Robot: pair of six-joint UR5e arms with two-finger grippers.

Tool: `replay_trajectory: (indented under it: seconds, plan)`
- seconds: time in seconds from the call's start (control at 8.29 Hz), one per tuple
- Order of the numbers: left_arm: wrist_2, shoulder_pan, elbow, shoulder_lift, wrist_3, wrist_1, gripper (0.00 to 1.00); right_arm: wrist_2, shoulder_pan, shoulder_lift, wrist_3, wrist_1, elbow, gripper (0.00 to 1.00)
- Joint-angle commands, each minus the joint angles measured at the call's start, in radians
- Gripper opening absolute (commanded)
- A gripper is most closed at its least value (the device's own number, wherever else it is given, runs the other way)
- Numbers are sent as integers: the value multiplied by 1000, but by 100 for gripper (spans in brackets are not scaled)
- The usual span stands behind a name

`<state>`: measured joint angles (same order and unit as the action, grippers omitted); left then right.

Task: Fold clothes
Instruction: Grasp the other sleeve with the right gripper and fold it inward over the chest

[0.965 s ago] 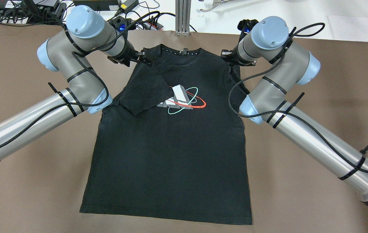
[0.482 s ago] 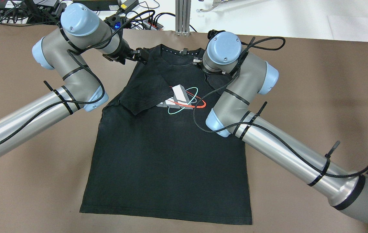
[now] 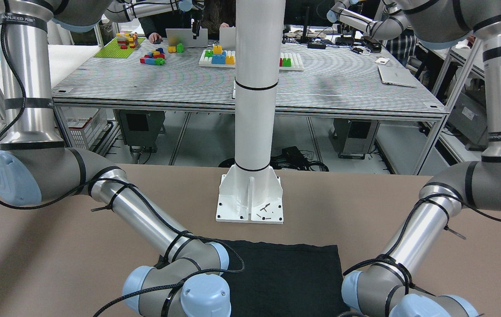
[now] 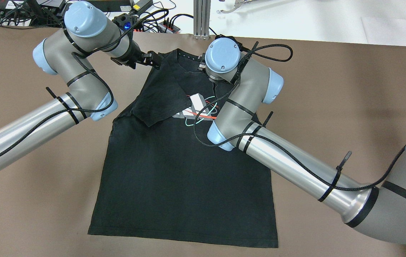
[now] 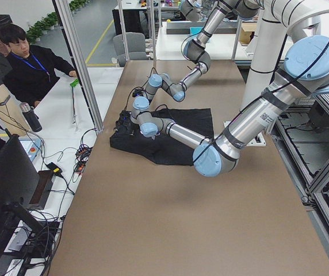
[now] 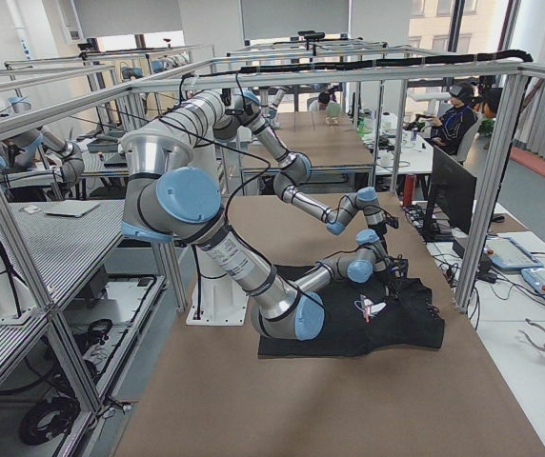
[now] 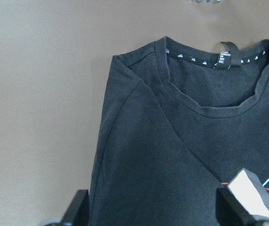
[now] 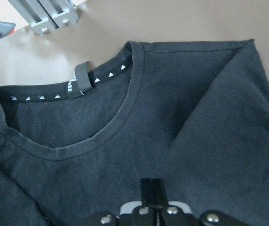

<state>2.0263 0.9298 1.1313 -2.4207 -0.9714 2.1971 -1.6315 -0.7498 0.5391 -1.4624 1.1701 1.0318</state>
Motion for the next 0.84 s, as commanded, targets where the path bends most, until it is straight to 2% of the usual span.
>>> replay_trajectory:
  seconds: [0.0,0.12,0.24,0.36,0.48,0.72]
  plan:
    - [0,1,-1,0,2,0,95,25,12,-31,-72,-3,-33,0]
    - [0,1,-1,0,2,0,95,22,12,-30,-32,-4,-33,62]
    - [0,0,2,-1,2,1,95,24,12,-27,52,-3,-26,94]
    - [2,0,11,-1,0,1,95,16,12,-21,94,0,-4,94]
    - [9,0,21,3,-16,3,95,7,10,29,179,5,78,96]
    - [11,-5,112,59,-96,3,95,-57,10,126,175,41,221,95]
